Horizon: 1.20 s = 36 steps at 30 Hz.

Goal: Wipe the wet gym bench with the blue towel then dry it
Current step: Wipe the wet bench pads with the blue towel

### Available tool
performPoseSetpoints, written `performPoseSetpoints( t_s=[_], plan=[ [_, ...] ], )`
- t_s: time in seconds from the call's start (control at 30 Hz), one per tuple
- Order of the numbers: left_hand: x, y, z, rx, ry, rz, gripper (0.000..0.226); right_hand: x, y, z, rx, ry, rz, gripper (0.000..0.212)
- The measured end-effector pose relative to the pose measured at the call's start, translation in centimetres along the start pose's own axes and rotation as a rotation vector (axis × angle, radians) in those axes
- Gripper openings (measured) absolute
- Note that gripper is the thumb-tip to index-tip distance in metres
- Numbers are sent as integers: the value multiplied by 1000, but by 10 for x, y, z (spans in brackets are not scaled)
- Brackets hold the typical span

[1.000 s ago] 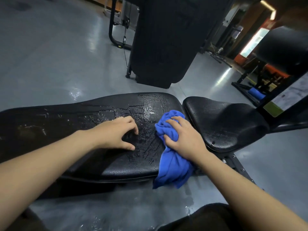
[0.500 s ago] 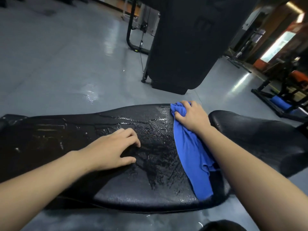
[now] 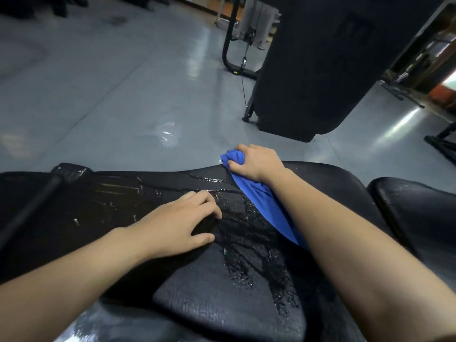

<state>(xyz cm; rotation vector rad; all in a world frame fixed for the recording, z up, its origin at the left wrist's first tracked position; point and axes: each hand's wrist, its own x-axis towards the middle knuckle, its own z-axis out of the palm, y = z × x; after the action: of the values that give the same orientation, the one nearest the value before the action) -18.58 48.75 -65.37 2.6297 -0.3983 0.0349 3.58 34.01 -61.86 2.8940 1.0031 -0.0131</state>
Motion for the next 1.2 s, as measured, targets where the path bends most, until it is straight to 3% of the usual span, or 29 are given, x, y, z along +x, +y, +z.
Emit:
performPoseSetpoints(
  t_s=[0.2,0.3,0.5,0.87,0.93,1.07,1.2],
  plan=[
    [1,-5,2,6,8,11,36,23,-81,21,-11,-42,-170,54],
    [4,-7,2,4,20,23,36,23,-90,27,5,-21,-185,52],
    [4,-10,1,-27,8,21,33,14,-48,18,17,22,-116,49],
    [0,-4,0,4,-9,15,33,-62,134,-31,46,54,264,38],
    [-3,-3,1,20,-5,14,34,-61,139,-31,47,49,272,35],
    [-16,-7,0,28,2,12,34,-46,113,-26,9,36,249,60],
    [-22,-16,-4,26,0,5,35,-25,64,-14,-22,30,151,51]
  ],
)
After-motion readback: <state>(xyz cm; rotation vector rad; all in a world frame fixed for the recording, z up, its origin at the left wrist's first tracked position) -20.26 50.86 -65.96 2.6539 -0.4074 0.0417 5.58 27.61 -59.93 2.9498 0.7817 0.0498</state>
